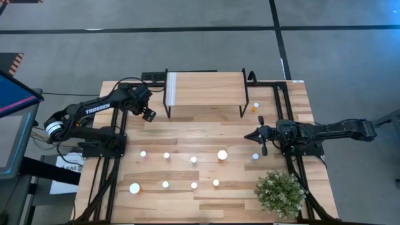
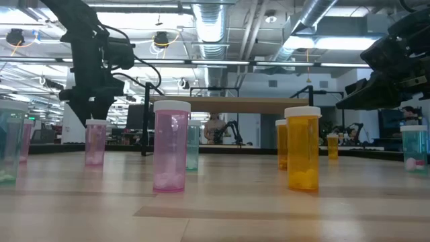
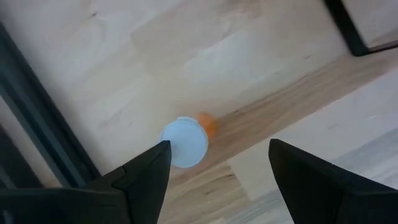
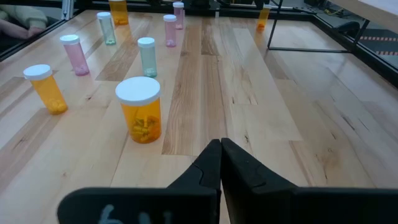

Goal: Pick and place medicine bottles onto shelf by color
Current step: Put the top left small orange pill bottle on the shelf

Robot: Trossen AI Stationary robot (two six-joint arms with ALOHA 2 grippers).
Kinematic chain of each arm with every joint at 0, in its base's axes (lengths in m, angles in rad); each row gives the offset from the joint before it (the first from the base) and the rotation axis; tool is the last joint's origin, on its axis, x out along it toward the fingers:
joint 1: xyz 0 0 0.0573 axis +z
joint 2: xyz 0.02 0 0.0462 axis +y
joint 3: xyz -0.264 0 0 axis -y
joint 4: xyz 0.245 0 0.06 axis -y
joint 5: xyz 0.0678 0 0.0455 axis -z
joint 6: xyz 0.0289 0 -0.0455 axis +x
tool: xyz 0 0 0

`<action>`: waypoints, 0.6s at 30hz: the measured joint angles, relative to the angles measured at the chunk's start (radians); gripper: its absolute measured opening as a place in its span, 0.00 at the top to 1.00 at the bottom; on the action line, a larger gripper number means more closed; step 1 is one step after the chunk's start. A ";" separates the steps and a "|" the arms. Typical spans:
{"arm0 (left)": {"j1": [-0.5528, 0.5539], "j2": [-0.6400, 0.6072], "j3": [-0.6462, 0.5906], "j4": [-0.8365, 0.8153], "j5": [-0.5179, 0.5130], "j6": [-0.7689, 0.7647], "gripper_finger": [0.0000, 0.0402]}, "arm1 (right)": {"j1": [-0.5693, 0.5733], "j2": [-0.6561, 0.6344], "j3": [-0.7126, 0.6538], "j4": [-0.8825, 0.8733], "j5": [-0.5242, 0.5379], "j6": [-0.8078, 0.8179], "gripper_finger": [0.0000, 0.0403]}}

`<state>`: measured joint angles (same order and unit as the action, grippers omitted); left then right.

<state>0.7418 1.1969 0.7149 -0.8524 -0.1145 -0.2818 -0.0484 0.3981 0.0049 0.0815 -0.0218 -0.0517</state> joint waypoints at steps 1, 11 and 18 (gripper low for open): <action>0.000 0.000 0.000 0.000 0.001 0.001 0.35 | 0.000 0.000 0.000 0.000 0.000 0.000 0.92; 0.000 0.001 0.013 -0.008 0.067 0.032 0.35 | 0.000 0.000 0.000 0.000 0.000 0.000 0.92; -0.001 0.001 0.104 -0.060 0.058 0.053 0.35 | 0.000 0.000 0.000 0.000 0.000 0.000 0.92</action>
<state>0.7410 1.1980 0.8187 -0.9121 -0.0566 -0.2287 -0.0483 0.3978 0.0050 0.0816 -0.0219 -0.0519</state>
